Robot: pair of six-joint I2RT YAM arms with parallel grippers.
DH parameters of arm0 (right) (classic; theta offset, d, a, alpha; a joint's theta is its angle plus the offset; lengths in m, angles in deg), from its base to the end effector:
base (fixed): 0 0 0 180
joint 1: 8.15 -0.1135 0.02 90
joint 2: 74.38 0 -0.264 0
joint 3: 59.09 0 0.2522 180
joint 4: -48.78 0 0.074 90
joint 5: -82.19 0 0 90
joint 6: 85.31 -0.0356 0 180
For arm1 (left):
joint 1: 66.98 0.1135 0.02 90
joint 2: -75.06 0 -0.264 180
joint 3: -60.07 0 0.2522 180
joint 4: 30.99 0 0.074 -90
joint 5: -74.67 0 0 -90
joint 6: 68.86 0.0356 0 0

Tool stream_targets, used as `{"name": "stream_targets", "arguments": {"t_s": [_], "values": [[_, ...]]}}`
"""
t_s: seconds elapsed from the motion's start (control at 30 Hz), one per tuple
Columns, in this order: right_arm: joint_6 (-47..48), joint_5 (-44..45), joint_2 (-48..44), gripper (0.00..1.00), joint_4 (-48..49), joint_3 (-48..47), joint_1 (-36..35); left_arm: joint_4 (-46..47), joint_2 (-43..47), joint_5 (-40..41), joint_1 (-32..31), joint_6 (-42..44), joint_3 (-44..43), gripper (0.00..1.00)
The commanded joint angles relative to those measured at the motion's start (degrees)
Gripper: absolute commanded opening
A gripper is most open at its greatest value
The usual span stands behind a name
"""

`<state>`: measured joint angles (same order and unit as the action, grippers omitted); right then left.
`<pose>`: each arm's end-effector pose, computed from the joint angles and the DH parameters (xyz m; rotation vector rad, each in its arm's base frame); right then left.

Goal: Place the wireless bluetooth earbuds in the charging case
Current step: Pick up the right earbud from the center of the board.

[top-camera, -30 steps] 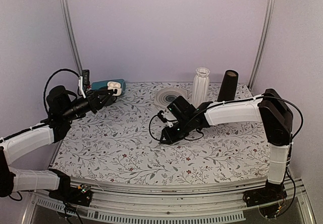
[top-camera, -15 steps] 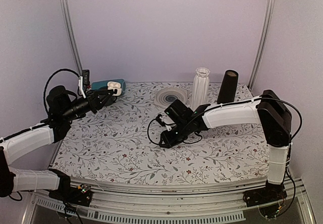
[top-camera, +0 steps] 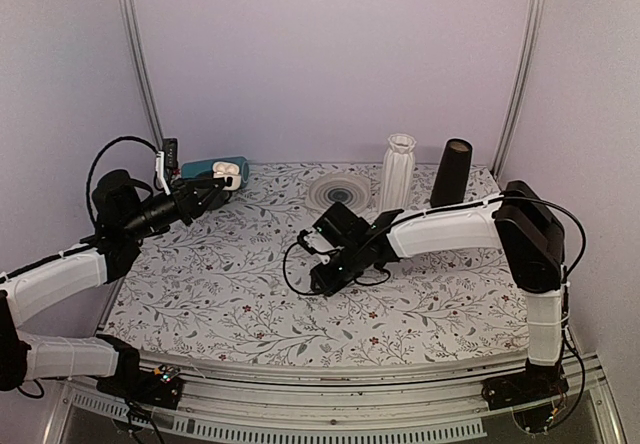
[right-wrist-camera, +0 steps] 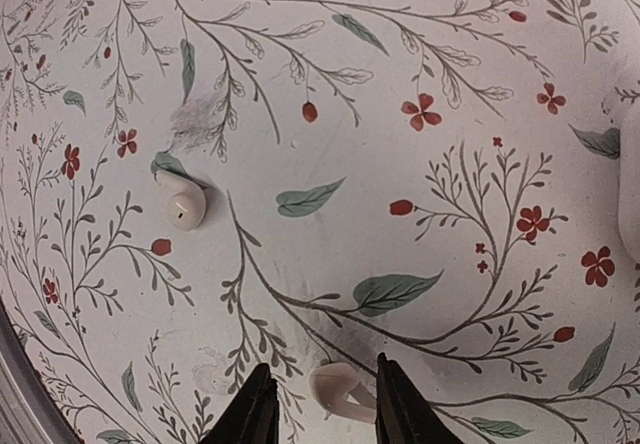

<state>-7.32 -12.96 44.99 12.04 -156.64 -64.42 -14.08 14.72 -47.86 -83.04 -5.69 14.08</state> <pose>0.2421 0.3683 0.1564 -1.0443 2.4776 0.5247 0.2230 -0.0841 0.2850 0.3262 1.5917 -1.0162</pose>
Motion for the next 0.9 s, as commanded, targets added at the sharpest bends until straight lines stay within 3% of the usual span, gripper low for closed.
{"name": "stream_targets", "arguments": {"t_s": [0.0,0.37,0.87], "values": [[8.32,2.32,-0.02,0.34,2.11,0.56,-0.68,0.0,0.83,-0.16,0.38,0.95,-0.64,0.0],[22.17,-1.41,-4.4,0.5,12.39,8.3,0.45,-0.91,1.73,0.28,0.38,1.38,-0.48,0.0],[28.74,-3.86,-2.77,0.49,10.48,7.2,1.47,-2.74,3.47,0.89,0.46,2.4,-0.48,0.0]]}}
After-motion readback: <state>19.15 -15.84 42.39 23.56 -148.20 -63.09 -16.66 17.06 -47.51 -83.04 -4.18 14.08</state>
